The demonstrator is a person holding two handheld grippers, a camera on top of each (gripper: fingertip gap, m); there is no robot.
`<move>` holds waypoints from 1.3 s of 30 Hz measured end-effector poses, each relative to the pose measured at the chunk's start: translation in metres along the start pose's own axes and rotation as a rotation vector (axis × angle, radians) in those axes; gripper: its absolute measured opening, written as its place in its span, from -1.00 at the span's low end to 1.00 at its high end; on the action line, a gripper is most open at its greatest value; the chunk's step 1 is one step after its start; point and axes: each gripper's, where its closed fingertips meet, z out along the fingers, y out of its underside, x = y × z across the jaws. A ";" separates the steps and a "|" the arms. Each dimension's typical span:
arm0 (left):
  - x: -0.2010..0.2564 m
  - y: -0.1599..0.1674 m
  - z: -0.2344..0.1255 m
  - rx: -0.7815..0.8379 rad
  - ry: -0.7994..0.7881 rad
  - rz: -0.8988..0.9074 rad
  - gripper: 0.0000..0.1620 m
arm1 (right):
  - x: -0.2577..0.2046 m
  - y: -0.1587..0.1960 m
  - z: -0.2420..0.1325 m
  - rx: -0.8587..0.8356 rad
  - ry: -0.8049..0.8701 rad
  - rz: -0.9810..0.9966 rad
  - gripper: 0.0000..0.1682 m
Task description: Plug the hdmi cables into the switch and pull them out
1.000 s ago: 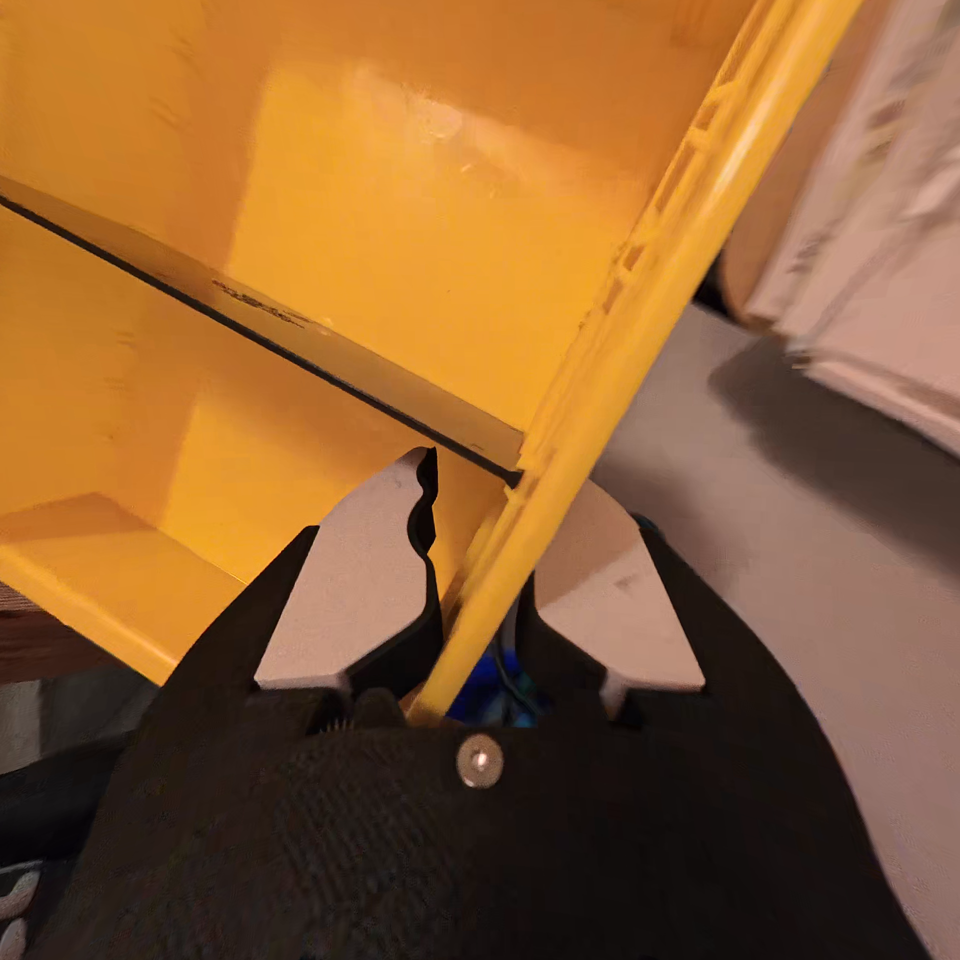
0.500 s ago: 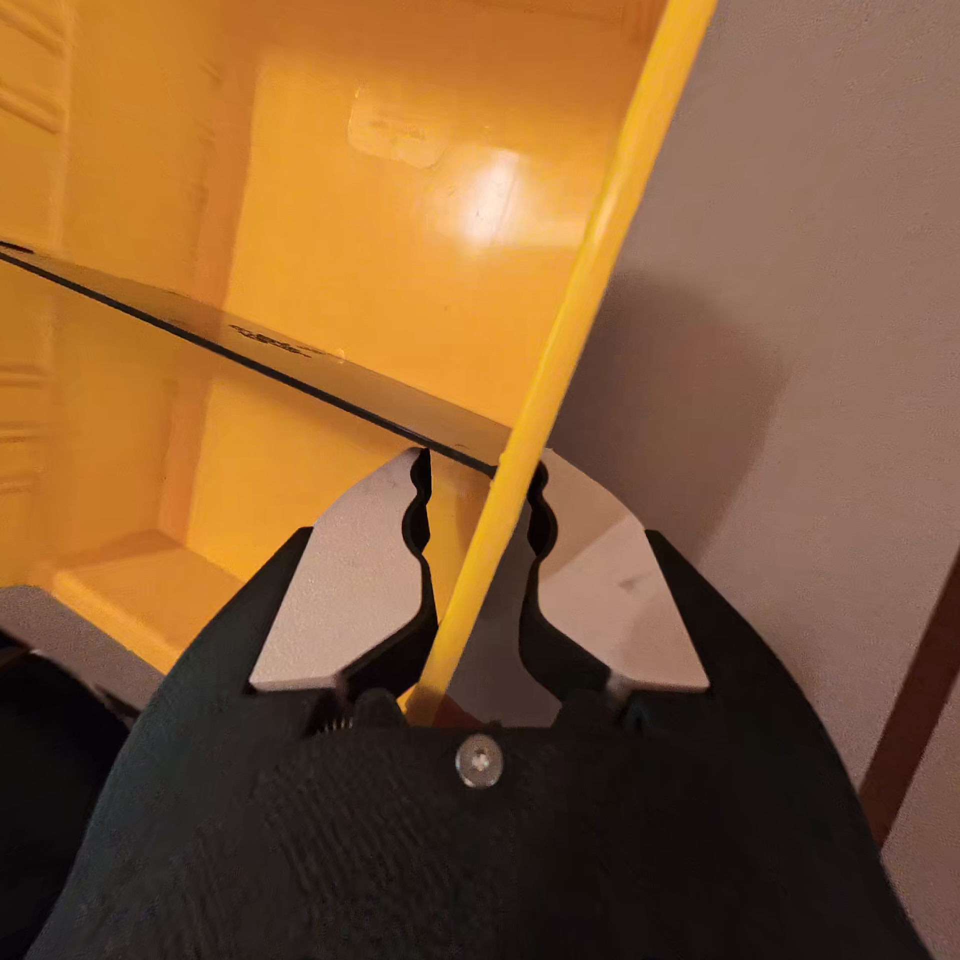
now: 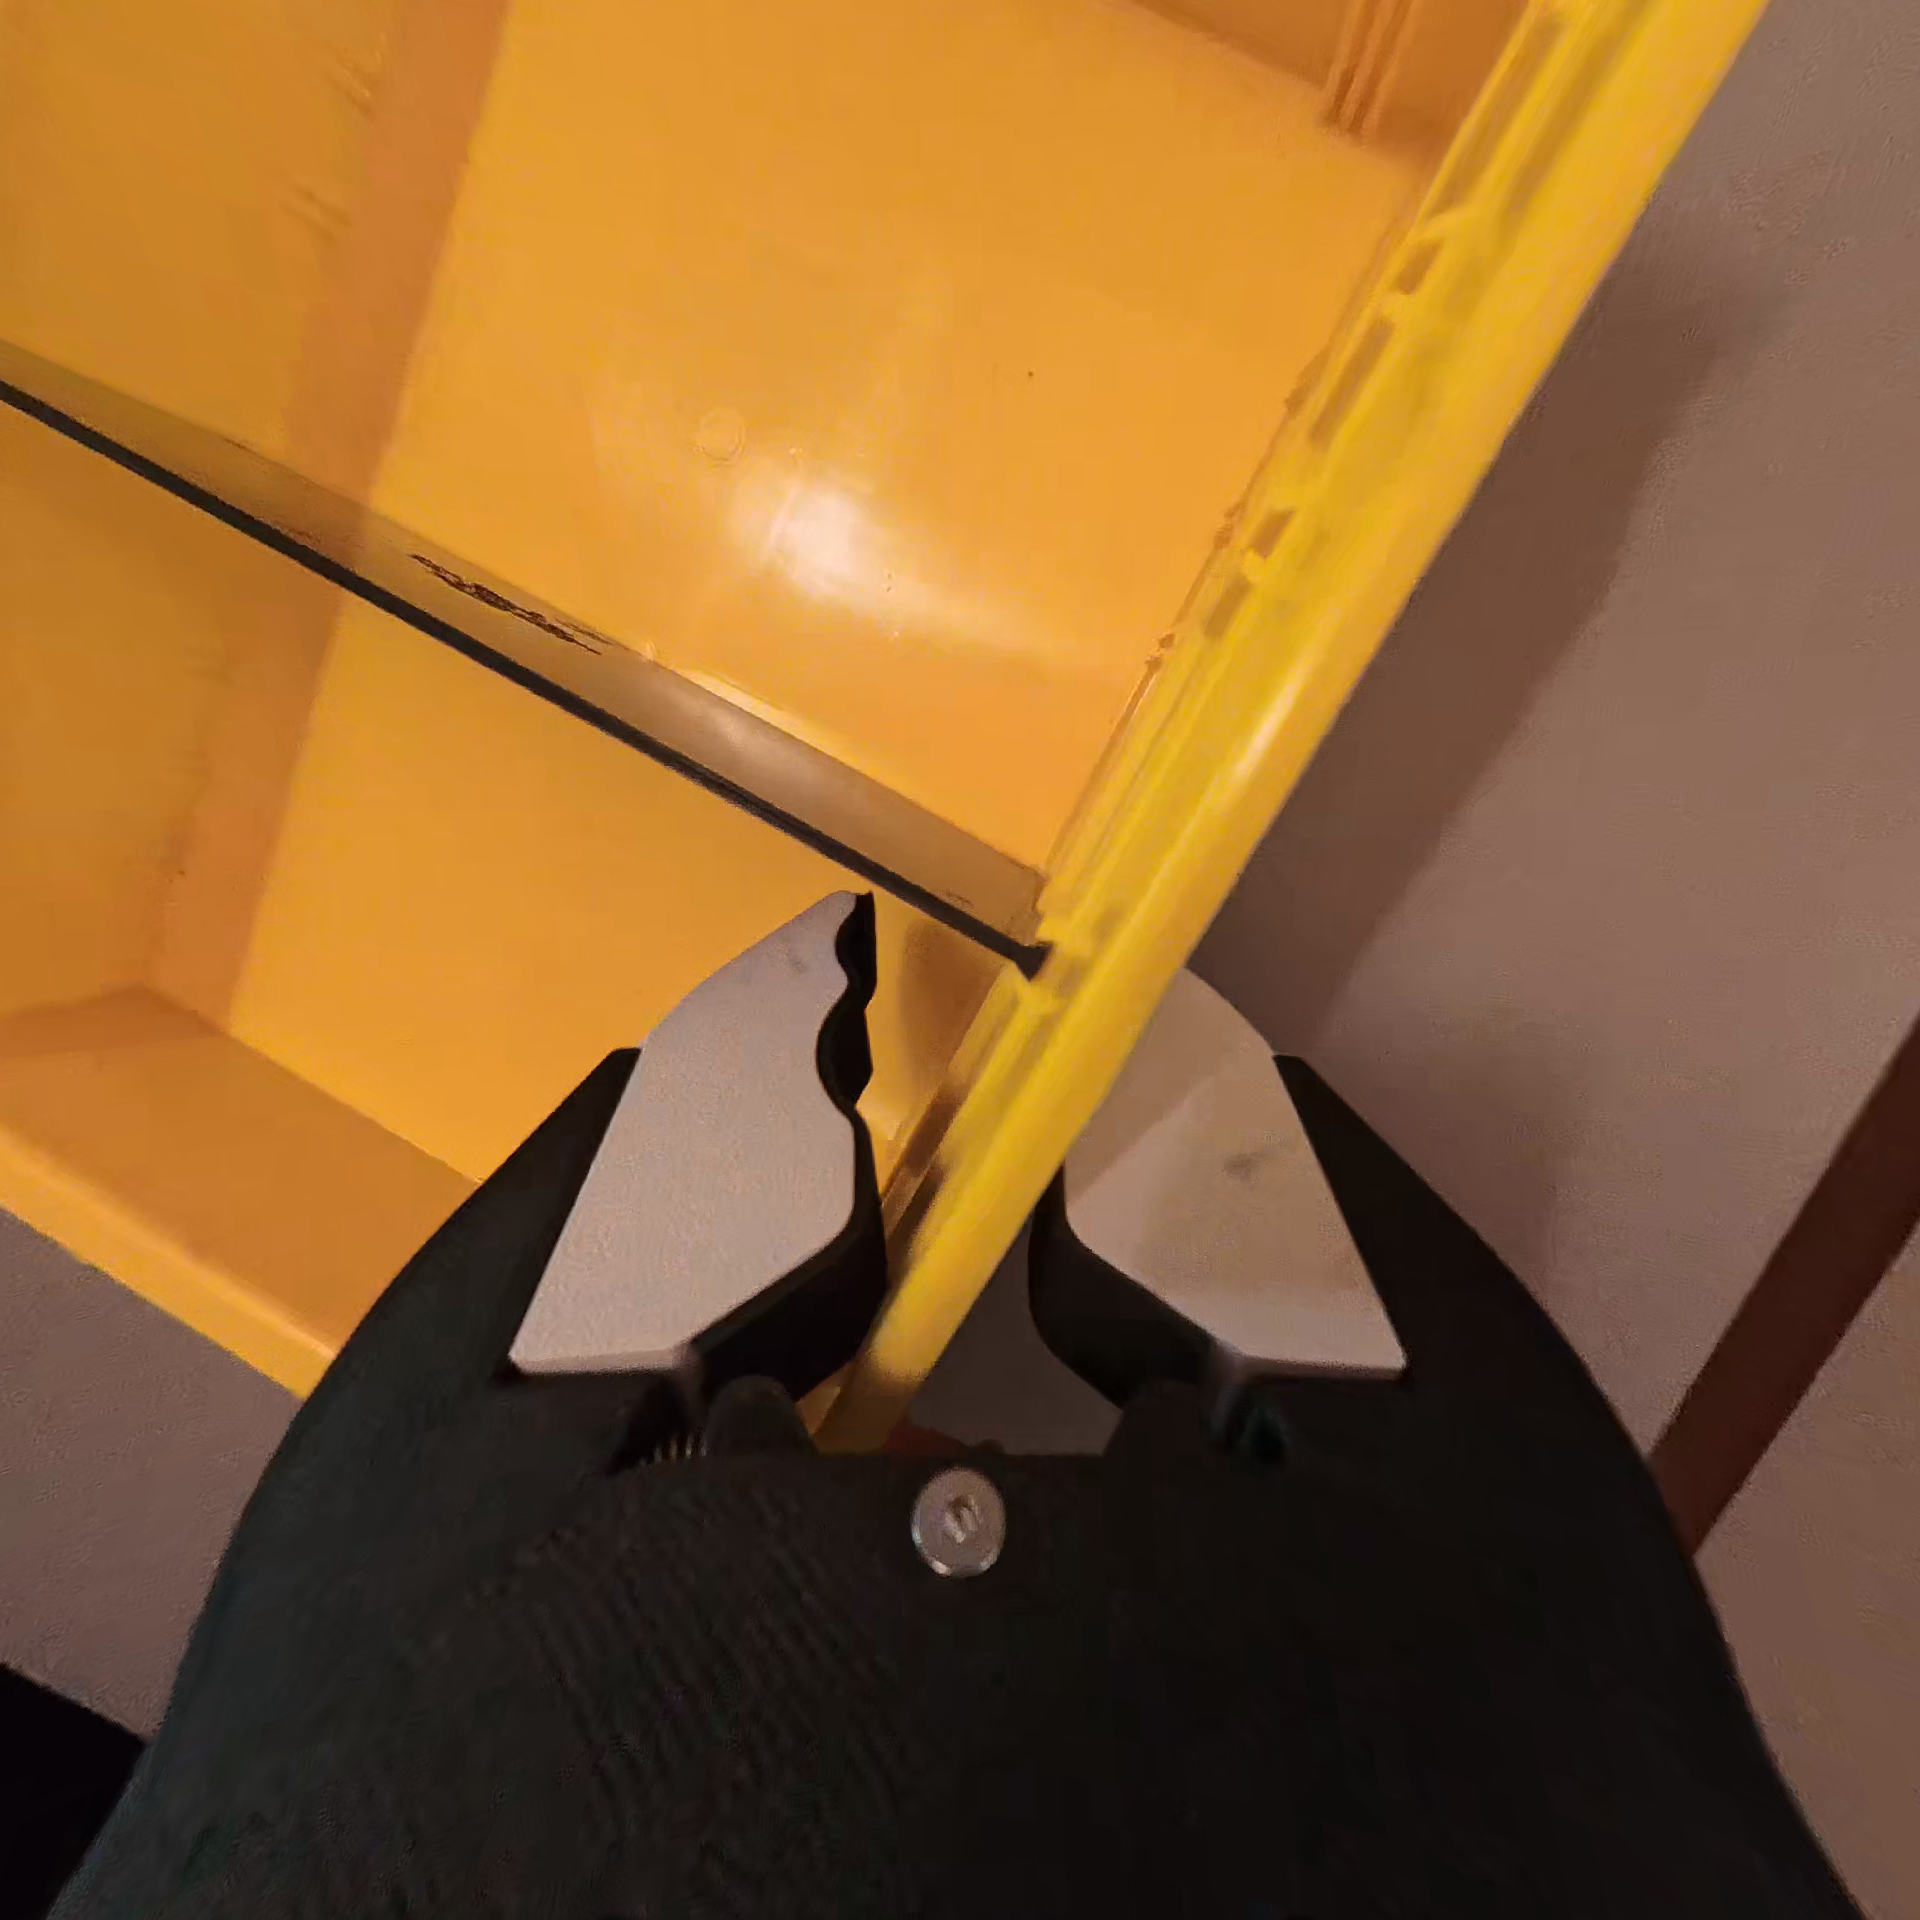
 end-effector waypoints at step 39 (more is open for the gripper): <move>0.029 0.000 0.050 -0.836 -0.034 0.335 -0.54 | -0.196 0.024 -0.074 0.644 0.112 -0.526 -0.05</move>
